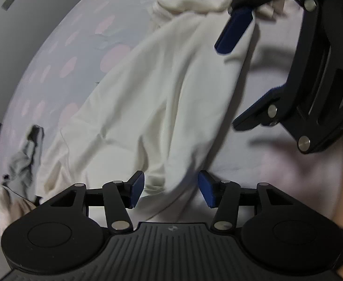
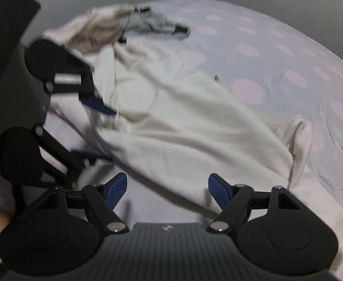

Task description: Fold clothes

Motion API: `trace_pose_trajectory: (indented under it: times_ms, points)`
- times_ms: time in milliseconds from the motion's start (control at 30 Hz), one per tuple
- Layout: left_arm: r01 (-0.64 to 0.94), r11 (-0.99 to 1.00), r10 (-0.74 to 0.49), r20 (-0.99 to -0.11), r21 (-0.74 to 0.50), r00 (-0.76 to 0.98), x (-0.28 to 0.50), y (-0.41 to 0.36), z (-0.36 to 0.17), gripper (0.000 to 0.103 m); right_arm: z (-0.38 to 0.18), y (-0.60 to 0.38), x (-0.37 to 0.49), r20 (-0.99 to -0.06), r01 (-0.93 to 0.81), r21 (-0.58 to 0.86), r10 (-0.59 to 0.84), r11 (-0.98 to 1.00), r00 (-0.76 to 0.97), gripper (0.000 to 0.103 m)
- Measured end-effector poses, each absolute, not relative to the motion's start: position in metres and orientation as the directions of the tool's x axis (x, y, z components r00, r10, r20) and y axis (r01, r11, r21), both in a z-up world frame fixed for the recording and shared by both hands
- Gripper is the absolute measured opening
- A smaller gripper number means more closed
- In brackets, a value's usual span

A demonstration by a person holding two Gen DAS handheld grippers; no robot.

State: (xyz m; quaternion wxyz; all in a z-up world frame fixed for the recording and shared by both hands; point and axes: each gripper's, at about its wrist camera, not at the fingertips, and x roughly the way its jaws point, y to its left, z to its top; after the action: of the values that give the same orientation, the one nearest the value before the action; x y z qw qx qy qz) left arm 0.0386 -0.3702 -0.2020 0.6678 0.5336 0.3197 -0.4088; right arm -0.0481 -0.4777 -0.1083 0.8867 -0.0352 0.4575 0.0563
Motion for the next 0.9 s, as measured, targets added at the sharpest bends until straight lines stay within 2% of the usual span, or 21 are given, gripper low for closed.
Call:
trace_pose_trajectory:
  times_ms: [33,67,100,133,167,200,233,267,367,467,667,900]
  points:
    - [0.89,0.112,-0.196,-0.868,0.442,0.456,0.043,-0.371,-0.205,0.049,-0.113,-0.477,-0.045,-0.827,-0.128,-0.024,0.052,0.991,0.56,0.078]
    - [0.896,0.136,-0.188,-0.877,0.423,0.443,0.048,-0.372,-0.206,0.048,-0.116,-0.478,-0.042,-0.835,-0.117,-0.033,0.037,0.993,0.549,0.073]
    - [0.904,0.17,-0.185,-0.888,0.393,0.421,0.053,-0.373,-0.206,0.047,-0.119,-0.481,-0.04,-0.841,-0.1,-0.037,0.023,0.994,0.541,0.064]
    - [0.91,0.207,-0.185,-0.899,0.358,0.396,0.059,-0.373,-0.205,0.042,-0.122,-0.483,-0.037,-0.846,-0.082,-0.041,0.009,0.996,0.533,0.059]
    - [0.915,0.244,-0.187,-0.91,0.322,0.37,0.065,-0.374,-0.203,0.035,-0.123,-0.486,-0.035,-0.851,-0.065,-0.038,0.002,0.997,0.525,0.048]
    - [0.918,0.275,-0.188,-0.92,0.287,0.344,0.07,-0.375,-0.201,0.03,-0.124,-0.489,-0.035,-0.854,-0.048,-0.024,0.005,0.999,0.521,0.033]
    - [0.919,0.297,-0.191,-0.927,0.26,0.324,0.074,-0.375,-0.199,0.021,-0.124,-0.493,-0.035,-0.853,-0.031,-0.007,0.01,1.0,0.522,0.02]
    - [0.919,0.317,-0.196,-0.932,0.234,0.305,0.078,-0.375,-0.196,0.015,-0.122,-0.495,-0.037,-0.849,-0.015,0.007,0.013,1.0,0.528,0.002]
    - [0.914,0.371,-0.221,-0.941,0.162,0.257,0.084,-0.372,-0.182,0.011,-0.105,-0.503,-0.044,-0.82,0.019,0.052,0.032,0.998,0.572,0.002]
    - [0.927,0.376,-0.296,-0.945,0.017,0.138,0.077,-0.367,-0.157,0.01,-0.084,-0.511,-0.057,-0.8,0.056,0.083,0.033,0.995,0.6,0.002]
    - [0.93,0.284,-0.393,-0.913,-0.235,-0.11,0.036,-0.363,-0.124,0.01,-0.05,-0.523,-0.095,-0.794,0.1,0.105,0.023,0.989,0.607,0.002]
    - [0.904,0.176,-0.407,-0.865,-0.391,-0.294,-0.011,-0.365,-0.114,0.01,-0.045,-0.514,-0.139,-0.809,0.102,0.101,0.022,0.99,0.588,0.002]
